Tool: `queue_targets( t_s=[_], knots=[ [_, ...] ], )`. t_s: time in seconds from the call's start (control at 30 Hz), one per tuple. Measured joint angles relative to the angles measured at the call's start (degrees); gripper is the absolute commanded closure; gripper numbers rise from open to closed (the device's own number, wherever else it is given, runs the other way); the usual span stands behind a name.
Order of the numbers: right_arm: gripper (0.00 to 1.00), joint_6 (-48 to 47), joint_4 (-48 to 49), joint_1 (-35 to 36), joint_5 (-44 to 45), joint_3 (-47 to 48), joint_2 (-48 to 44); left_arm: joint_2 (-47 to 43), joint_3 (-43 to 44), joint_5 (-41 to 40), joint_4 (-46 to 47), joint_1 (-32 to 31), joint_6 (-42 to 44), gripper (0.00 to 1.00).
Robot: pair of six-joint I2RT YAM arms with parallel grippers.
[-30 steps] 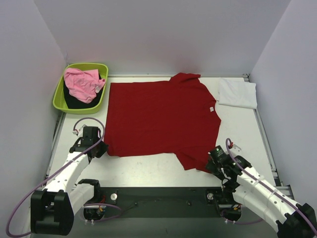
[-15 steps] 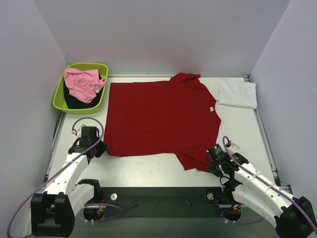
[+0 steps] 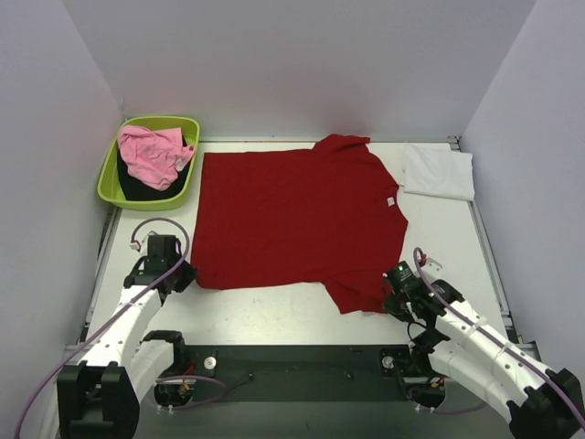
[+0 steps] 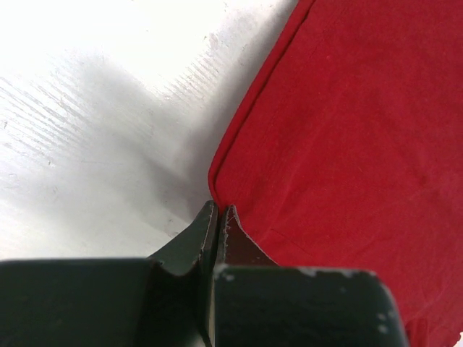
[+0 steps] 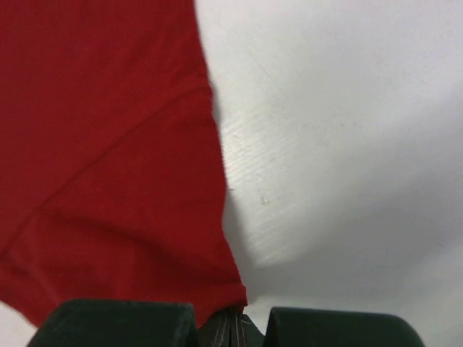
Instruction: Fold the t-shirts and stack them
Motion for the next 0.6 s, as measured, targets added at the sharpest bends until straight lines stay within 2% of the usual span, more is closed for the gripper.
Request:
queue_targets(
  t_s=[0.27,0.6],
  knots=[
    [1.00,-3.8,-4.4,0.0,1.7,8.1,-7.8,-4.7,1.5,0.4,-3.5,0.3,0.1,1.00],
    [1.00,-9.1,-6.6,0.0,5.3,15.5,-10.6,-10.7,7.5,0.5,-8.5,0.9,1.1,1.00]
  ],
)
